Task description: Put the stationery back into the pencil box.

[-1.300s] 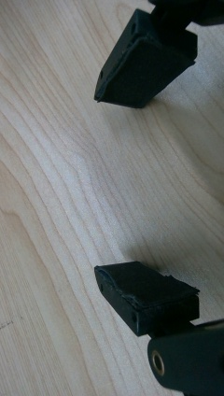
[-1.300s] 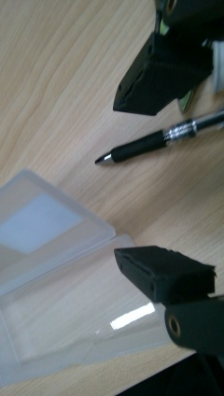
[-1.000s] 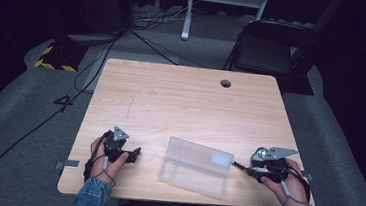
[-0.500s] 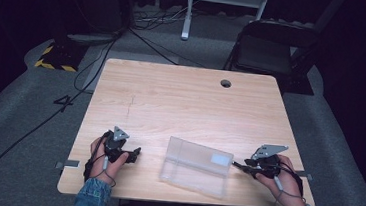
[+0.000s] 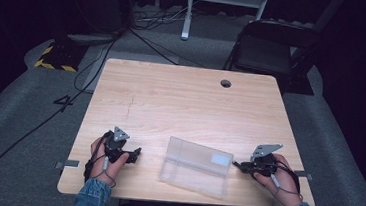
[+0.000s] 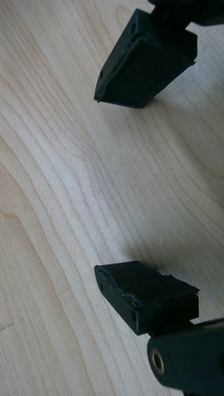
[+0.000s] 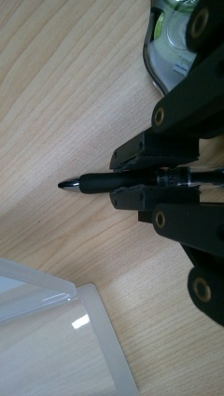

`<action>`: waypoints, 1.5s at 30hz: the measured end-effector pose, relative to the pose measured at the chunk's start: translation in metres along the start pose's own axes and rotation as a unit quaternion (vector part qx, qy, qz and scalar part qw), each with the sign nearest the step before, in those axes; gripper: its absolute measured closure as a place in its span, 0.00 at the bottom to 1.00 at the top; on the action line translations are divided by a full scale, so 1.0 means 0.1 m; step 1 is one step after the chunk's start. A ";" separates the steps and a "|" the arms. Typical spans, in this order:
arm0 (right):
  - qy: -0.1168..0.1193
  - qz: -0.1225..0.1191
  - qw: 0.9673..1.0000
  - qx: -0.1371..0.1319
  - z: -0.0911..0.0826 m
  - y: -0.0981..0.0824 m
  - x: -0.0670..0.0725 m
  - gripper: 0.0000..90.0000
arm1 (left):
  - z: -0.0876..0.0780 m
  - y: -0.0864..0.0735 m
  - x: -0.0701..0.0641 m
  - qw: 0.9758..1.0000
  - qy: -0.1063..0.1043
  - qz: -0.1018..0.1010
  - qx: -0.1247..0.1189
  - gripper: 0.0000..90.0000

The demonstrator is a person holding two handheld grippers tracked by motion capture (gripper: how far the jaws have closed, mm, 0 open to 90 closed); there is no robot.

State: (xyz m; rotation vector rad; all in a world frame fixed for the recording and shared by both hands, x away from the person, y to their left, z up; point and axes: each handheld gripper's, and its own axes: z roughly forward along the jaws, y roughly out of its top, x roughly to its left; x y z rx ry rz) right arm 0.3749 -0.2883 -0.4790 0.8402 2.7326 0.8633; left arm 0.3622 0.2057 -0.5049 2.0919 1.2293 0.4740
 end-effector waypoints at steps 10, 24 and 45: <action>0.004 0.018 1.000 -0.004 -0.08 0.01 0.00 0.89 | 0.01 0.00 -0.09 1.000 -0.006 0.005 0.000 0.17; 0.008 0.003 0.999 -0.041 -0.35 0.13 0.14 0.89 | 0.01 0.01 -0.27 0.999 -0.023 0.023 0.001 0.17; -0.005 -0.001 0.996 -0.091 -0.74 0.30 0.34 0.89 | 0.01 0.01 -0.28 0.999 -0.025 0.021 0.003 0.17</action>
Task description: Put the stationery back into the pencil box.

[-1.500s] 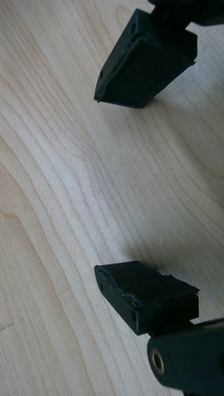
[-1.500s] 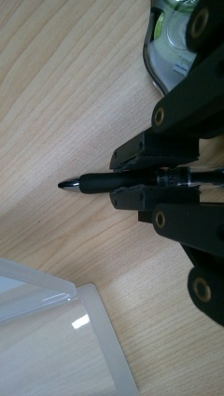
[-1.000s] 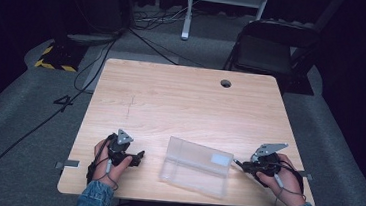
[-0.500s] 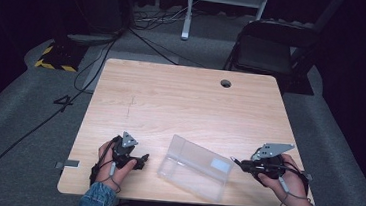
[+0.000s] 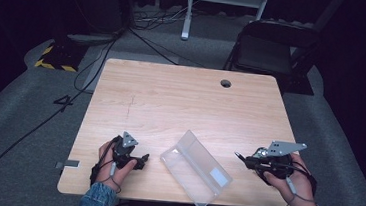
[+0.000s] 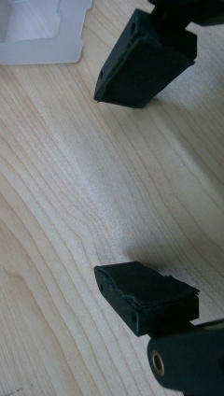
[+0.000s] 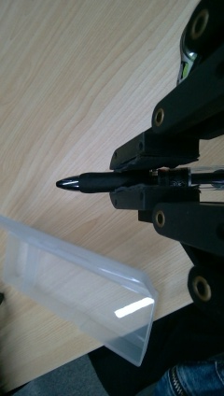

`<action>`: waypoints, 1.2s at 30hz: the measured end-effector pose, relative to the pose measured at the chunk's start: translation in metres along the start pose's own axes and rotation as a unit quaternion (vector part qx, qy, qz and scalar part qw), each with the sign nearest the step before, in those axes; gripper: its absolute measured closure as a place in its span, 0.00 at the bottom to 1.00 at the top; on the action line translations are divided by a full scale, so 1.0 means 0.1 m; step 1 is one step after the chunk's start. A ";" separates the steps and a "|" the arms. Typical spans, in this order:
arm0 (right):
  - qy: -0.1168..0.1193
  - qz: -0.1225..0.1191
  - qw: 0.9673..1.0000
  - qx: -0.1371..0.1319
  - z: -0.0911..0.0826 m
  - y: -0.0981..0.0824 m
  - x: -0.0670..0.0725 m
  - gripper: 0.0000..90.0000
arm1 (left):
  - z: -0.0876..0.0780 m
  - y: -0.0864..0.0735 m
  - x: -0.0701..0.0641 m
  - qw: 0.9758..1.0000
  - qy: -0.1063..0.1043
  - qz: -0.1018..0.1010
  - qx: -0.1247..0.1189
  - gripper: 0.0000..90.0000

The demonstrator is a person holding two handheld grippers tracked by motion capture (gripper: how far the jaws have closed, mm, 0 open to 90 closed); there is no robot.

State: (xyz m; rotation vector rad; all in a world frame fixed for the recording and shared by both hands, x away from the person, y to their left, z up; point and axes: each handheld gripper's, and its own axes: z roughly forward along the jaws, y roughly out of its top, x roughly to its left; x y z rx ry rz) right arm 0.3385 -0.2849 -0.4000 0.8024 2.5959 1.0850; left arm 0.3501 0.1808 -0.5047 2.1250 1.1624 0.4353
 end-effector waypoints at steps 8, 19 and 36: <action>0.016 -0.007 1.000 -0.021 -0.07 0.12 0.16 0.89 | 0.00 0.00 0.00 1.000 0.000 0.000 0.000 0.17; 0.072 -0.020 0.996 -0.047 0.14 0.35 0.48 0.89 | 0.00 0.00 0.00 1.000 0.000 0.000 0.000 0.17; 0.138 -0.019 0.988 -0.065 0.64 0.51 0.78 0.89 | 0.00 0.00 0.00 1.000 0.001 0.000 -0.001 0.17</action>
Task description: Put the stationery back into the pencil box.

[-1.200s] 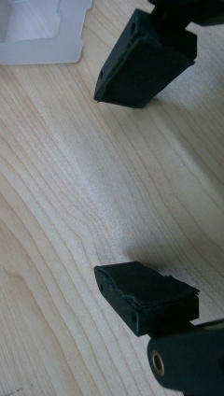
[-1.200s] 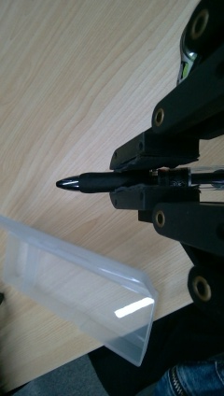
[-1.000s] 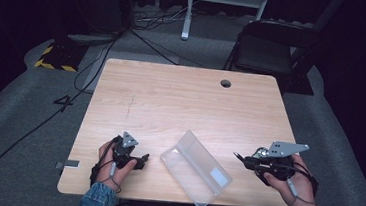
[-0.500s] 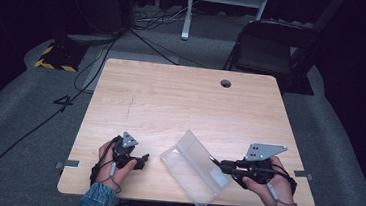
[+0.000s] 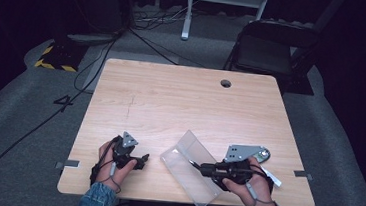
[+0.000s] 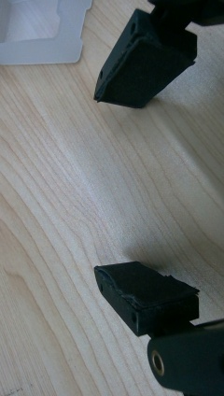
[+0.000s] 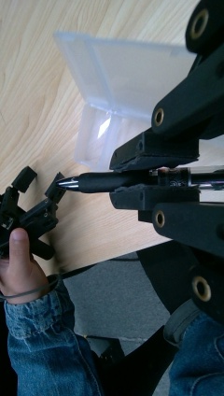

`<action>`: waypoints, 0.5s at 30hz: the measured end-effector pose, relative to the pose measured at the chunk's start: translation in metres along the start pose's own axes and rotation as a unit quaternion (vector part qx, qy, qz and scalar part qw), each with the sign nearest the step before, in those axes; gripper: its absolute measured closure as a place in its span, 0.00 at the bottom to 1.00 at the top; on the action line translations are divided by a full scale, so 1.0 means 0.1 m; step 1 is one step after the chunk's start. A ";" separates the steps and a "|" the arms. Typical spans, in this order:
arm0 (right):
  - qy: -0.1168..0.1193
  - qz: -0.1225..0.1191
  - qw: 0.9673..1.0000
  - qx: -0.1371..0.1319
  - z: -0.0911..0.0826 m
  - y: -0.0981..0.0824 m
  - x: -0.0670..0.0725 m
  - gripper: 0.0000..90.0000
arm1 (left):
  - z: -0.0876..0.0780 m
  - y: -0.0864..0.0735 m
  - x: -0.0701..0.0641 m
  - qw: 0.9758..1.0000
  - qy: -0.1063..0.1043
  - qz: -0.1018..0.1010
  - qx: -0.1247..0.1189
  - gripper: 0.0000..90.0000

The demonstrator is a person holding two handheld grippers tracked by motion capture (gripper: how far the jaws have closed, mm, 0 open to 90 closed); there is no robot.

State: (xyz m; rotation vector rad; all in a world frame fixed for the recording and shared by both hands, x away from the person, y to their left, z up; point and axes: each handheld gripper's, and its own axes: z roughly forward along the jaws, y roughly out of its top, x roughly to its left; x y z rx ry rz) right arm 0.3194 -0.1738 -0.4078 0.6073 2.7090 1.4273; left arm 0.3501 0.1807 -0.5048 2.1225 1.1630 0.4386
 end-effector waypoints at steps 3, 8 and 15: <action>0.006 0.002 1.000 0.000 0.10 -0.02 0.01 0.89 | 0.00 0.00 0.00 1.000 0.000 0.000 0.000 0.17; 0.011 0.007 1.000 0.000 0.22 -0.05 0.01 0.89 | 0.00 0.00 0.00 1.000 0.000 0.000 0.000 0.17; 0.004 0.015 1.000 -0.002 0.36 -0.14 -0.01 0.89 | 0.00 0.00 0.00 1.000 -0.001 0.002 0.002 0.17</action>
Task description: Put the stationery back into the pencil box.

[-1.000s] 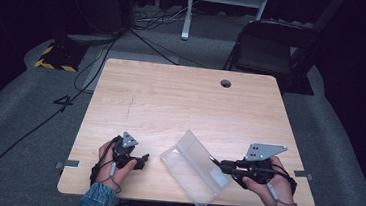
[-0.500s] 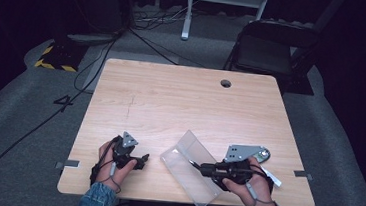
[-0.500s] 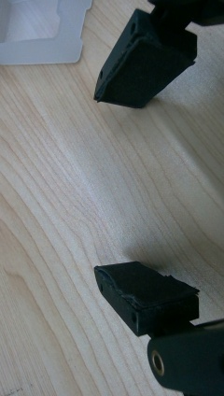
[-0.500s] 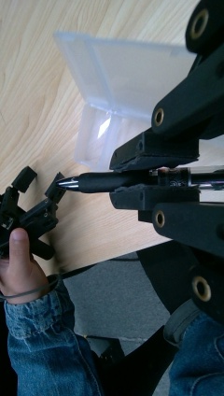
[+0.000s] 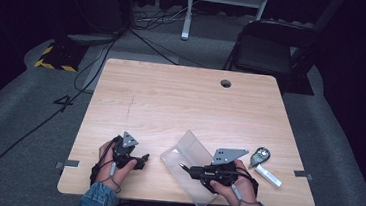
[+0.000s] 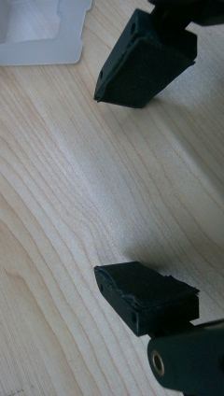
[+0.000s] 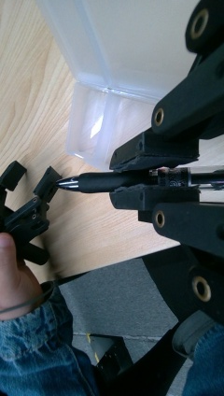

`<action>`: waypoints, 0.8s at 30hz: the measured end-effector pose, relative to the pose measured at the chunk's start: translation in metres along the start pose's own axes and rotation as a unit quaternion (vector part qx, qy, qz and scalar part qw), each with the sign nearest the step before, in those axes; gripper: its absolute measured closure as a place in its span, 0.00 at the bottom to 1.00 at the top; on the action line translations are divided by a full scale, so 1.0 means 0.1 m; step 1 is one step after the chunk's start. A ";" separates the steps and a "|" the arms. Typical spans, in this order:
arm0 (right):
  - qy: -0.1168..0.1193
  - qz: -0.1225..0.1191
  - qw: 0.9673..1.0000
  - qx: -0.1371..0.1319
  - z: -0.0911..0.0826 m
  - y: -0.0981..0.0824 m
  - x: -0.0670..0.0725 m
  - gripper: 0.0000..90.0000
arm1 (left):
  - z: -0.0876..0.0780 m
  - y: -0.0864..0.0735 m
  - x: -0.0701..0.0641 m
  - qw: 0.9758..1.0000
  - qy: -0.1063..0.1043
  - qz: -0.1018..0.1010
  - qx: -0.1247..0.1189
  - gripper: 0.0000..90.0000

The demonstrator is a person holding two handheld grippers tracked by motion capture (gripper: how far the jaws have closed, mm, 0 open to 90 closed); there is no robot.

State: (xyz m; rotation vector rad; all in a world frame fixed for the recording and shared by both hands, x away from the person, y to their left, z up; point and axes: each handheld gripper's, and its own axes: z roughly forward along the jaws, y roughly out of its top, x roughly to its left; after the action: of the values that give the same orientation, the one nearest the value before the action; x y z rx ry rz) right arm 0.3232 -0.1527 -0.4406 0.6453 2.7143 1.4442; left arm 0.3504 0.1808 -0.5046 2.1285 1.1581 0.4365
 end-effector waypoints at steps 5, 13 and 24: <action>-0.006 0.008 1.000 -0.004 0.07 -0.05 -0.03 0.89 | 0.00 0.00 0.00 1.000 0.000 0.000 0.000 0.17; -0.006 0.011 1.000 0.002 0.15 -0.11 -0.05 0.89 | 0.00 0.00 0.00 1.000 0.000 0.000 0.000 0.17; -0.013 -0.005 0.999 0.033 0.21 -0.18 -0.14 0.89 | 0.00 0.00 0.00 1.000 0.000 0.000 0.000 0.17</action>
State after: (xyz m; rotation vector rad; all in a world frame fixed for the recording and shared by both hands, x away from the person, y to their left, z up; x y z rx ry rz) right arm 0.3333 -0.1496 -0.4699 0.6482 2.7516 1.3415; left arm 0.3504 0.1808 -0.5046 2.1285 1.1579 0.4367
